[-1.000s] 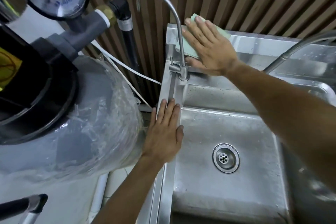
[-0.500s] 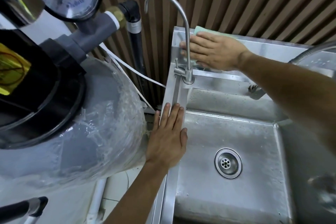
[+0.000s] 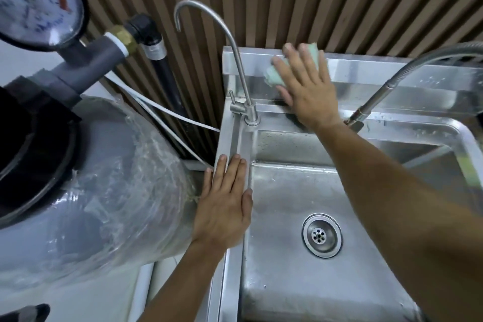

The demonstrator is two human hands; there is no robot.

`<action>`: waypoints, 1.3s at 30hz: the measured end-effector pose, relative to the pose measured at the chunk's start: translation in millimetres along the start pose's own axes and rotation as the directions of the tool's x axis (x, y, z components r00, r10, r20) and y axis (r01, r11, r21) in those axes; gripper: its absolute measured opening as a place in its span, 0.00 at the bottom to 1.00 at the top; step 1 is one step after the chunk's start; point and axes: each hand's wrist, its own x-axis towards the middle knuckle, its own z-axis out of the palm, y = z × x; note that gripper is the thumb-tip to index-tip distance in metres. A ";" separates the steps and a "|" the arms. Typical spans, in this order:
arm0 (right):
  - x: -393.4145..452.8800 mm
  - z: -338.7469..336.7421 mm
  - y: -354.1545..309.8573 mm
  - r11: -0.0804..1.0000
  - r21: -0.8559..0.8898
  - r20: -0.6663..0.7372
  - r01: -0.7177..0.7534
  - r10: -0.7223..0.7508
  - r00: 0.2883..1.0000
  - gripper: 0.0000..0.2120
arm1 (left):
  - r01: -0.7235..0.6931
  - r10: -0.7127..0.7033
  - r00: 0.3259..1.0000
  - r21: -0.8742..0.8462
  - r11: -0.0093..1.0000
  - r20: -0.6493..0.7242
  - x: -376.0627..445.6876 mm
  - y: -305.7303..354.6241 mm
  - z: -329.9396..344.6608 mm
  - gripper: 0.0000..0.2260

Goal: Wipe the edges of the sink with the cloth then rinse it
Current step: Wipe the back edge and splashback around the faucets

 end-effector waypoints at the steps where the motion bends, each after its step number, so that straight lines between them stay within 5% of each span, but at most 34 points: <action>1: -10.1 1.5 -0.6 0.988 0.050 0.029 -0.147 0.145 0.989 0.26 | -0.001 0.001 1.000 -0.004 1.000 0.006 -0.1 0.0 0.0 0.29; 4: 0.9 4.8 -19.8 0.831 0.157 0.035 -0.534 0.535 0.844 0.25 | -0.001 0.001 1.000 -0.012 1.000 -0.003 0.9 -1.6 1.4 0.29; 6: 26.3 6.5 -43.1 0.791 0.194 -0.012 -0.580 0.593 0.805 0.25 | -0.008 0.007 1.000 -0.014 1.000 -0.007 1.4 -1.1 2.2 0.28; 9: 46.5 16.6 -65.2 0.968 0.142 -0.085 -0.207 0.220 0.972 0.24 | -0.009 0.009 1.000 -0.020 1.000 -0.021 0.9 -0.5 3.5 0.28; 11: 49.3 24.3 -60.8 0.997 0.066 -0.126 -0.032 0.040 0.991 0.25 | -0.006 0.005 1.000 -0.022 1.000 -0.028 0.7 -0.6 3.8 0.28; 13: 46.7 26.5 -49.3 0.974 -0.048 -0.150 0.221 -0.226 0.963 0.25 | -0.007 0.006 1.000 -0.015 1.000 -0.029 -0.2 0.3 3.5 0.28; 16: 42.3 27.0 -14.6 0.809 -0.181 -0.126 0.559 -0.583 0.803 0.24 | -0.011 0.011 1.000 -0.010 1.000 -0.015 -0.3 0.4 2.5 0.28; 17: 38.0 25.6 -1.4 0.795 -0.196 -0.123 0.574 -0.601 0.790 0.24 | -0.010 0.010 1.000 -0.006 1.000 -0.013 -0.9 0.3 2.0 0.28; 22: 15.5 16.2 25.7 0.944 -0.120 -0.081 0.307 -0.318 0.945 0.29 | -0.007 0.006 1.000 -0.028 1.000 -0.026 -0.1 -0.9 2.8 0.28; 30: 60.5 15.8 6.3 0.807 -0.273 -0.051 0.524 -0.556 0.830 0.29 | -0.001 0.001 1.000 -0.022 1.000 -0.027 1.3 -0.6 6.1 0.28; 36: 61.1 16.6 -20.3 0.892 -0.179 -0.113 0.415 -0.438 0.892 0.27 | -0.002 0.001 0.999 -0.011 1.000 -0.041 0.3 -0.1 5.8 0.28; 39: 57.0 17.6 -9.0 0.809 -0.105 -0.072 0.578 -0.586 0.807 0.31 | -0.004 0.004 0.999 0.020 1.000 -0.037 0.1 0.4 5.8 0.28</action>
